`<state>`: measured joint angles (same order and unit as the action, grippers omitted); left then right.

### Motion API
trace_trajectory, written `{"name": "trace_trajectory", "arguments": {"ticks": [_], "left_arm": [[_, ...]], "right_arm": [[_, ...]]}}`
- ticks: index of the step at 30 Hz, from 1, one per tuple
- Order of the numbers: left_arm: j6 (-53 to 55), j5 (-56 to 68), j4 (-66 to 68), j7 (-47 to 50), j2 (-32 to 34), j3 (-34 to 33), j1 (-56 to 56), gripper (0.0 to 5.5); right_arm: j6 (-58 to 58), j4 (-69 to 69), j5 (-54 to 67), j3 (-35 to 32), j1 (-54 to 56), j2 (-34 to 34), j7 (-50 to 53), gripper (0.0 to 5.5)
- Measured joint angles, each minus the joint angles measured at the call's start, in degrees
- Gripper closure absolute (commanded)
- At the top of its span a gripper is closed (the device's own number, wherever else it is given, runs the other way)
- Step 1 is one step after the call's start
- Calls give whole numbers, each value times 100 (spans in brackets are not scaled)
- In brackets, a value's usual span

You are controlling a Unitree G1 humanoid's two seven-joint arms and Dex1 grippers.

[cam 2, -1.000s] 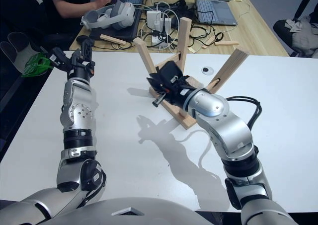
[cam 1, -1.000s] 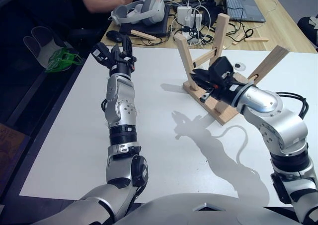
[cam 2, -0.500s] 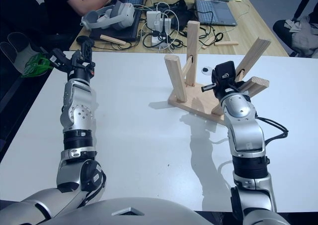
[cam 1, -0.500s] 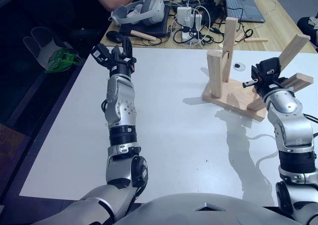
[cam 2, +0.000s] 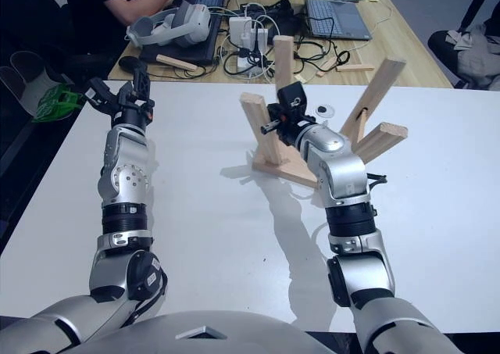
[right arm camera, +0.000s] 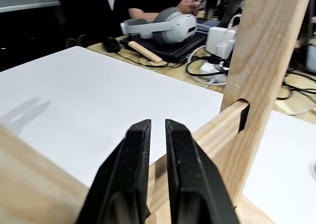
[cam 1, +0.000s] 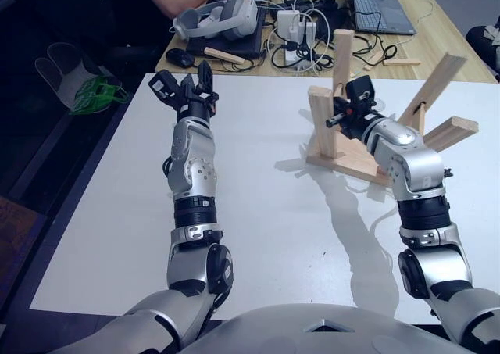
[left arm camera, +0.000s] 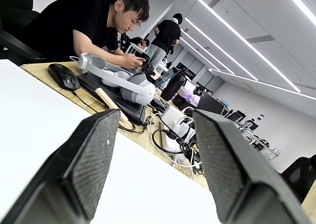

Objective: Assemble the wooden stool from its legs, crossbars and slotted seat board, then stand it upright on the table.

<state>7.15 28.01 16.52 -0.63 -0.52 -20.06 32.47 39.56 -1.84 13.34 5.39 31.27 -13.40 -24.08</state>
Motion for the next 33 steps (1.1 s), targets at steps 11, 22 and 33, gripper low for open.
{"name": "trace_trajectory", "arguments": {"ticks": [11, 22, 33], "left_arm": [[-1, -6, 2, 64, 2, -5, 12, 277], [1644, -893, -1406, 91, 1242, 809, -188, 304], [4113, -1437, -2429, 148, 930, 2520, -1564, 492]], "right_arm": [[-8, 1052, 572, -70, -185, 343, -251, 496], [-1480, 1756, -330, -1771, 977, -868, 732, 516], [-2695, -2165, -632, -2884, -1520, -1865, 320, 550]]}}
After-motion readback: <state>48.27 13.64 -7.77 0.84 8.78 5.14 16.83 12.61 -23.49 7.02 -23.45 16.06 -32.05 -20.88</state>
